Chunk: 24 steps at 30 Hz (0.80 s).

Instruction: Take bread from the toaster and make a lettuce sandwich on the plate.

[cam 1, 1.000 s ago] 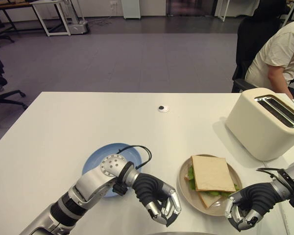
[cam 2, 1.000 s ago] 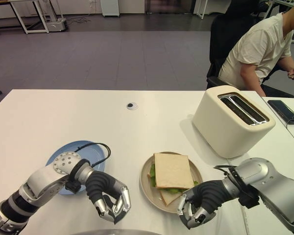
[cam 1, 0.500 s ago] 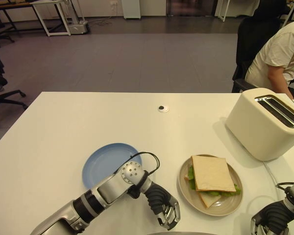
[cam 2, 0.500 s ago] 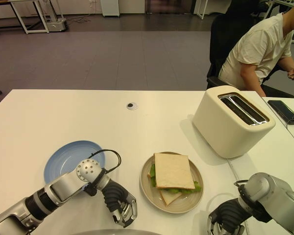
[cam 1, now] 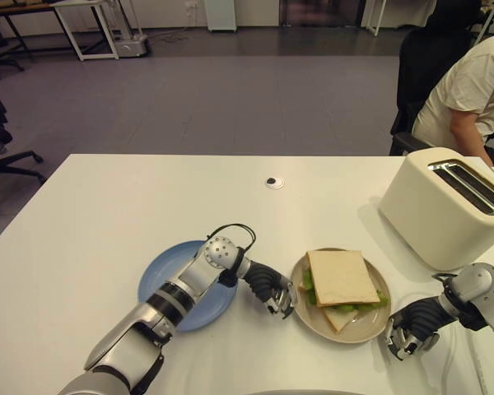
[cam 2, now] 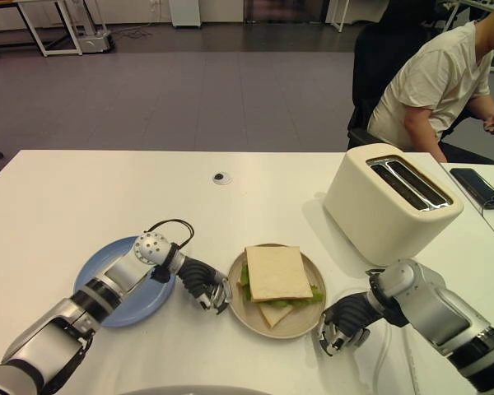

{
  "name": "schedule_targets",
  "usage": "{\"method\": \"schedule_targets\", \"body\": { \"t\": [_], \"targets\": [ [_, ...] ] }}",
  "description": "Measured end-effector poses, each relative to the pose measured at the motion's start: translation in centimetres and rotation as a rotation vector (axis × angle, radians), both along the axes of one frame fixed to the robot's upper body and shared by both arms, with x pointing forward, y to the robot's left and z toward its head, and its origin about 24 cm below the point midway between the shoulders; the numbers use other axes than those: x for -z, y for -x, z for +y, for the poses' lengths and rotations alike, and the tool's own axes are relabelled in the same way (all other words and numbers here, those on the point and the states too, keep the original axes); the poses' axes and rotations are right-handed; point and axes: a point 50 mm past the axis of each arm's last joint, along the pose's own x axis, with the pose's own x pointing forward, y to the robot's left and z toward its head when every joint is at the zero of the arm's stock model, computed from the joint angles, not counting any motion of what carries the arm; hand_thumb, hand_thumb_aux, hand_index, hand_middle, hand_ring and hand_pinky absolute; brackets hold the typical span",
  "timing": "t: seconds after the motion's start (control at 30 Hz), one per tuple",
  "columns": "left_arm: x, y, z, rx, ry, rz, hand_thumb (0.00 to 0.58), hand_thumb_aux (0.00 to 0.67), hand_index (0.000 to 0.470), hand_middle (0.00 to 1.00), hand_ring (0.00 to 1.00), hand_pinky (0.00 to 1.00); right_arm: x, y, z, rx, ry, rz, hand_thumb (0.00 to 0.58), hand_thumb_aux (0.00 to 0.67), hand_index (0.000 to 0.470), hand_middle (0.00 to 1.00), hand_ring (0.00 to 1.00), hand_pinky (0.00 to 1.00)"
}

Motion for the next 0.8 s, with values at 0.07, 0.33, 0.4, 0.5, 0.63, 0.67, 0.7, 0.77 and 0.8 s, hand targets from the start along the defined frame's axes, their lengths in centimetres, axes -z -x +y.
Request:
{"method": "schedule_targets", "body": {
  "t": [0.07, 0.33, 0.4, 0.5, 0.63, 0.67, 0.7, 0.77, 0.8],
  "targets": [
    [-0.1, -1.7, -0.1, -0.058, 0.000, -0.040, 0.580, 0.670, 0.470, 1.00, 1.00, 1.00, 0.3, -1.2, 0.5, 0.015, -0.020, -0.023, 0.580, 0.670, 0.470, 1.00, 1.00, 1.00],
    [-0.3, -5.2, 0.6, -0.249, -0.007, -0.134, 0.580, 0.670, 0.470, 1.00, 1.00, 1.00, 0.2, -8.6, 2.3, 0.142, -0.098, -0.212, 0.580, 0.670, 0.470, 1.00, 1.00, 1.00],
    [-0.4, -5.7, 1.1, -0.293, -0.016, -0.148, 0.580, 0.670, 0.470, 1.00, 1.00, 1.00, 0.4, -9.9, 2.4, 0.162, -0.091, -0.244, 0.580, 0.670, 0.470, 1.00, 1.00, 1.00],
    [-0.5, -6.2, 1.5, -0.344, -0.028, -0.171, 0.580, 0.670, 0.470, 1.00, 1.00, 1.00, 0.4, -11.8, 2.8, 0.192, -0.096, -0.312, 0.580, 0.670, 0.470, 1.00, 1.00, 1.00],
    [-0.6, -6.9, 1.9, -0.419, -0.045, -0.214, 0.580, 0.670, 0.470, 1.00, 1.00, 1.00, 0.5, -13.7, 2.7, 0.270, -0.113, -0.399, 0.580, 0.670, 0.470, 1.00, 1.00, 1.00],
    [-0.6, -7.0, 2.0, -0.437, -0.039, -0.213, 0.580, 0.670, 0.470, 1.00, 1.00, 1.00, 0.5, -14.1, 2.8, 0.289, -0.121, -0.418, 0.580, 0.670, 0.470, 1.00, 1.00, 1.00],
    [-0.6, -7.1, 2.1, -0.454, -0.030, -0.201, 0.580, 0.670, 0.470, 1.00, 1.00, 1.00, 0.5, -14.4, 3.0, 0.305, -0.138, -0.435, 0.580, 0.670, 0.470, 1.00, 1.00, 1.00],
    [-0.7, -7.1, 2.1, -0.465, -0.003, -0.170, 0.580, 0.670, 0.470, 1.00, 1.00, 1.00, 0.6, -14.5, 3.2, 0.313, -0.157, -0.446, 0.580, 0.670, 0.470, 1.00, 1.00, 1.00],
    [-0.8, -7.1, 1.9, -0.469, 0.027, -0.144, 0.580, 0.670, 0.470, 1.00, 1.00, 1.00, 0.5, -14.5, 3.1, 0.317, -0.170, -0.452, 0.580, 0.670, 0.470, 1.00, 1.00, 1.00]
  ]
}}
